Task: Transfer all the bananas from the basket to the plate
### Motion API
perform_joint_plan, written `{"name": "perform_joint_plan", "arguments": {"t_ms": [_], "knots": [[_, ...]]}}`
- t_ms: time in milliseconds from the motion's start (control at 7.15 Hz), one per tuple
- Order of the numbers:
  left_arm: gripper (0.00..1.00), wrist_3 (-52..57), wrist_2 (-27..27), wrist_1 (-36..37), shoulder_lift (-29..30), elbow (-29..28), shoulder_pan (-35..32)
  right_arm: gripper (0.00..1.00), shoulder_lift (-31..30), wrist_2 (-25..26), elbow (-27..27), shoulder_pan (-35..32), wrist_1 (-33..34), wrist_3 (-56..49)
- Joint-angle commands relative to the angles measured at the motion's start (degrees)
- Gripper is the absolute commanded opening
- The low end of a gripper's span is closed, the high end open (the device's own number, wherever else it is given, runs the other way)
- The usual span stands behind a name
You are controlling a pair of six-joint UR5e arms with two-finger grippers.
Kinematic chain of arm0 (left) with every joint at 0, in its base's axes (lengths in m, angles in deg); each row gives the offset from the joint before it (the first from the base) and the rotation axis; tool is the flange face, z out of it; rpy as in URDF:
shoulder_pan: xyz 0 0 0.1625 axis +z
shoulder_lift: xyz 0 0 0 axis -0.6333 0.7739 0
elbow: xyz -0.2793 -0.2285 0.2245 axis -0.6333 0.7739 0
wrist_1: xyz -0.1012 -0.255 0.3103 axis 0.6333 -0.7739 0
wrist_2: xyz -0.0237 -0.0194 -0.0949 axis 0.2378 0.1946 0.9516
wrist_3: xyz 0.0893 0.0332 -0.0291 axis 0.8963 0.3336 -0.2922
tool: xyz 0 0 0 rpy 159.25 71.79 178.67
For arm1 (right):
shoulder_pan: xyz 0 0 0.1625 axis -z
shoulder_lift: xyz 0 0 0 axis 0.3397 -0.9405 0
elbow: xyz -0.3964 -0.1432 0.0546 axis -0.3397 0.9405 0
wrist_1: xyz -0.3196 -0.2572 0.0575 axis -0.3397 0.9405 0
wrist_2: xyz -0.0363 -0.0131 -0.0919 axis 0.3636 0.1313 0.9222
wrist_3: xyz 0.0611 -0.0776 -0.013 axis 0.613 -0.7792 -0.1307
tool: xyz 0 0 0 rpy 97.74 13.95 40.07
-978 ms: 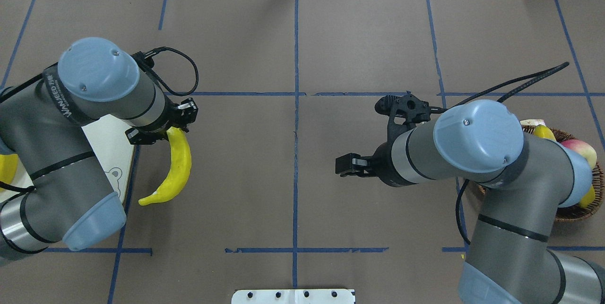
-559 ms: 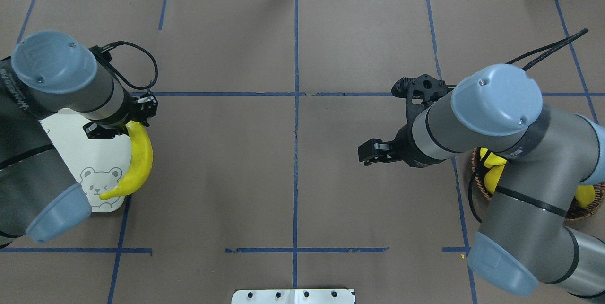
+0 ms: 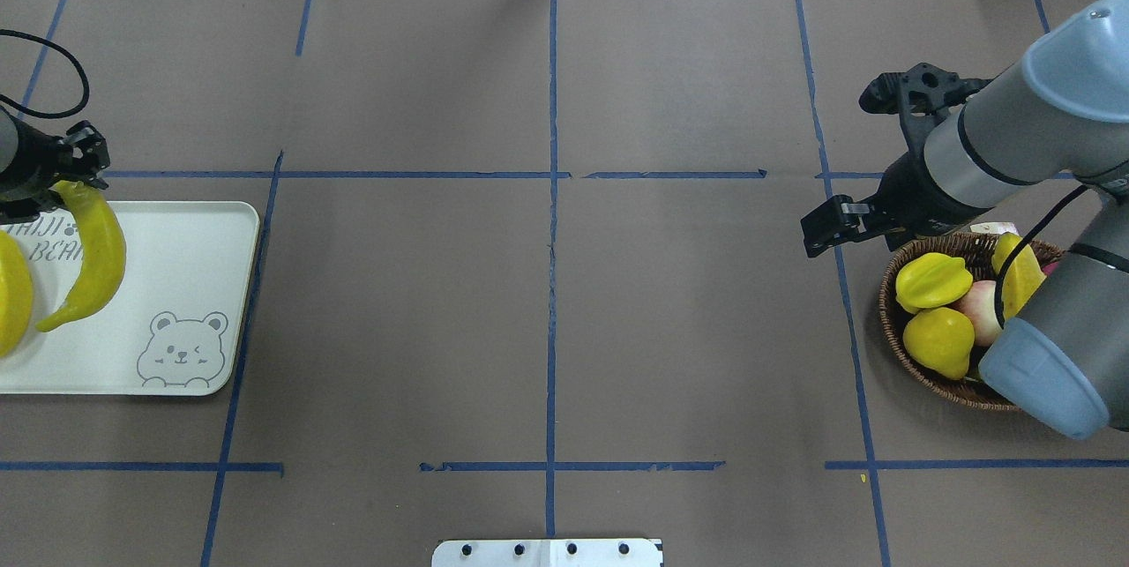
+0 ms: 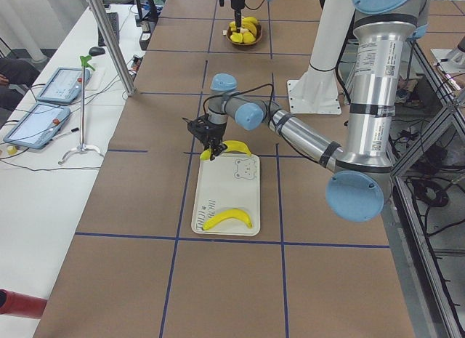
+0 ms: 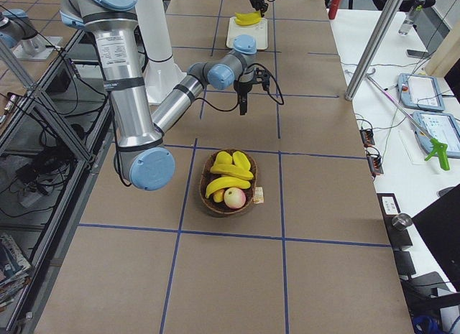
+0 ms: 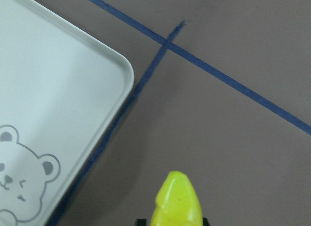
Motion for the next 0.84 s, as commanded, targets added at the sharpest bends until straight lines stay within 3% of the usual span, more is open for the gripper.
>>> {"name": "perform_joint_plan", "arguments": {"t_ms": [0,699], "knots": [[0.01,-5.53,1.30,-12.88,-3.03,-6.84,-1.72,1.00,-3.01,-1.19,-0.23,-2.95,0.01,-5.16],[0.09,-9.44,1.39,-34.95,-5.22,-25.83,-1.90,1.00,-3.28,-1.10,-1.10,-2.95,-0.08,-5.08]]}}
